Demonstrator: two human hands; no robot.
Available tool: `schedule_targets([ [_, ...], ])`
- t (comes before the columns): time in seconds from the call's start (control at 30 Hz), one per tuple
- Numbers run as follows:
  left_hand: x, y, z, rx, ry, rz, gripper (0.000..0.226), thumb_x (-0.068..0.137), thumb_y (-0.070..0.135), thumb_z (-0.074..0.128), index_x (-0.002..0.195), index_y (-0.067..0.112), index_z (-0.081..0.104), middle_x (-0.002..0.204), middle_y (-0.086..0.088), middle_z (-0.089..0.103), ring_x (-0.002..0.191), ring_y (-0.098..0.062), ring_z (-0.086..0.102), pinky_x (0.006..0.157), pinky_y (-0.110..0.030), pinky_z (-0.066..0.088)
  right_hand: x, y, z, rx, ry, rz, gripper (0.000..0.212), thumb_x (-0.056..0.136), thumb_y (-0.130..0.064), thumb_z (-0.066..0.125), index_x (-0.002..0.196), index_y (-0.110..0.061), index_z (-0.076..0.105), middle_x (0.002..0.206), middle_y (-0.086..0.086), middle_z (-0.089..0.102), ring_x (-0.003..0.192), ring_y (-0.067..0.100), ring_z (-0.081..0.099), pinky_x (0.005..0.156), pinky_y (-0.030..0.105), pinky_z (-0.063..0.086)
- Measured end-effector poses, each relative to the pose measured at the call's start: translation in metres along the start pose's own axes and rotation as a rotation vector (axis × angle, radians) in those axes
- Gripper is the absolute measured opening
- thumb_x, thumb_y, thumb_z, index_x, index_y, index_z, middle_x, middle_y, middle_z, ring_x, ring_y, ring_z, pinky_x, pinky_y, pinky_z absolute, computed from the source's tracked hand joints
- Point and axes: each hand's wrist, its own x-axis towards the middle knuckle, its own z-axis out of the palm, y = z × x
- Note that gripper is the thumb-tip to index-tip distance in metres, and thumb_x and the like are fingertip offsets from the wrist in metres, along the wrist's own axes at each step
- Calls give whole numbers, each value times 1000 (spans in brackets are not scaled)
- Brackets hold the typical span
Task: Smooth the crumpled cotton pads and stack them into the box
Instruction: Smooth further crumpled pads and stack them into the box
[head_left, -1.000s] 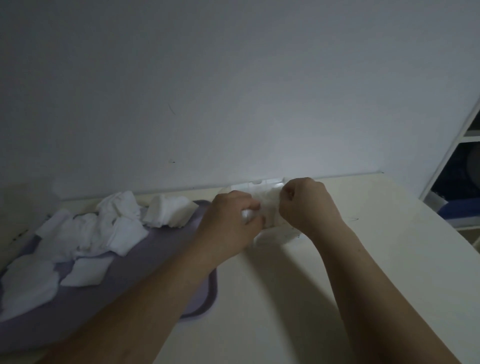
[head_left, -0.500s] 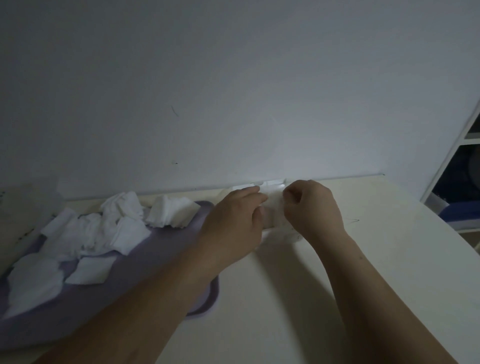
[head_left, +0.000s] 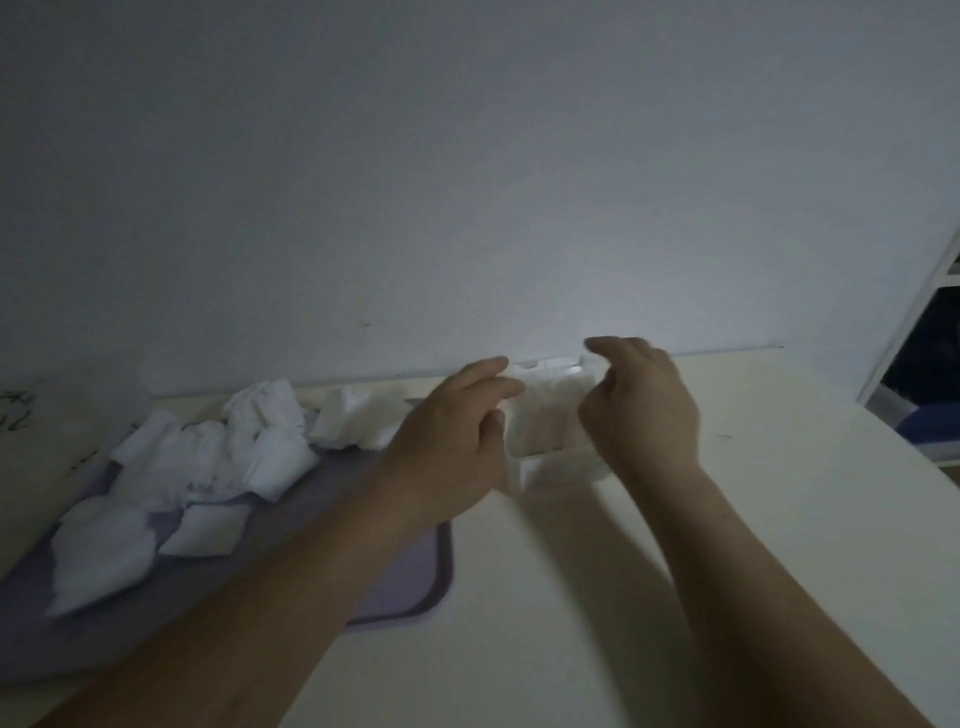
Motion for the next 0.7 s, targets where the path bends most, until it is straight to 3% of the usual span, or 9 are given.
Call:
schedule_targets([
  [0.07, -2, -16, -19, 3, 53, -66, 38, 97, 11, 50, 129, 17, 70, 152, 3, 53, 139, -12, 49, 118, -25, 36, 0, 3, 1, 23, 56, -20, 52, 82, 4, 52, 126, -18, 71, 123, 4, 70, 118, 30, 60, 87, 39, 51],
  [0.17, -9, -47, -50, 107, 122, -202, 39, 97, 8, 55, 133, 19, 66, 156, 4, 47, 144, -14, 43, 117, -24, 30, -11, -15, 7, 80, 104, -191, 48, 83, 9, 54, 121, -12, 73, 121, 5, 71, 116, 29, 63, 87, 38, 54],
  [0.23, -16, -65, -66, 194, 83, -326, 46, 96, 10, 56, 141, 18, 58, 160, 0, 42, 147, -20, 40, 118, -28, 28, -23, -34, 14, 163, 67, -356, 45, 83, 9, 55, 121, -9, 73, 121, 7, 71, 115, 29, 65, 91, 37, 55],
  [0.3, -23, -80, -76, 240, -24, -422, 46, 93, 14, 56, 139, 17, 57, 146, -5, 54, 135, -27, 51, 112, -34, 39, -36, -56, 22, 254, -57, -439, 46, 85, 4, 52, 125, -10, 70, 125, 5, 69, 117, 26, 65, 96, 35, 54],
  [0.33, -27, -85, -77, 258, -74, -424, 38, 90, 18, 55, 128, 19, 60, 129, -3, 63, 122, -29, 59, 103, -36, 46, -41, -67, 26, 280, -146, -434, 48, 86, 0, 51, 129, -12, 68, 129, 4, 67, 120, 25, 64, 98, 32, 52],
  [0.4, -34, -94, -75, 241, -141, -399, 26, 87, 20, 55, 113, 21, 60, 106, 5, 67, 104, -21, 63, 87, -30, 46, -47, -86, 36, 292, -346, -374, 54, 89, -4, 51, 141, -14, 58, 142, 3, 60, 129, 23, 58, 103, 25, 43],
  [0.47, -41, -99, -72, 162, -177, -377, 31, 90, 15, 60, 120, 23, 62, 109, 9, 66, 104, -13, 60, 87, -20, 40, -45, -103, 49, 255, -517, -316, 62, 91, -4, 55, 152, -13, 46, 154, 5, 51, 140, 23, 48, 109, 26, 36],
  [0.6, -48, -106, -73, 82, -180, -375, 37, 89, 14, 61, 126, 19, 62, 118, 3, 69, 105, -18, 65, 90, -29, 51, -21, -129, 74, 126, -719, -197, 68, 97, -14, 58, 160, -15, 32, 165, 3, 36, 150, 22, 36, 106, 21, 24],
  [0.7, -52, -109, -76, 46, -183, -318, 29, 89, 12, 53, 114, 16, 69, 106, -1, 71, 93, -19, 66, 81, -33, 54, -14, -136, 91, 170, -894, -66, 69, 91, -15, 69, 155, -15, 42, 153, 8, 52, 139, 24, 51, 99, 16, 33],
])
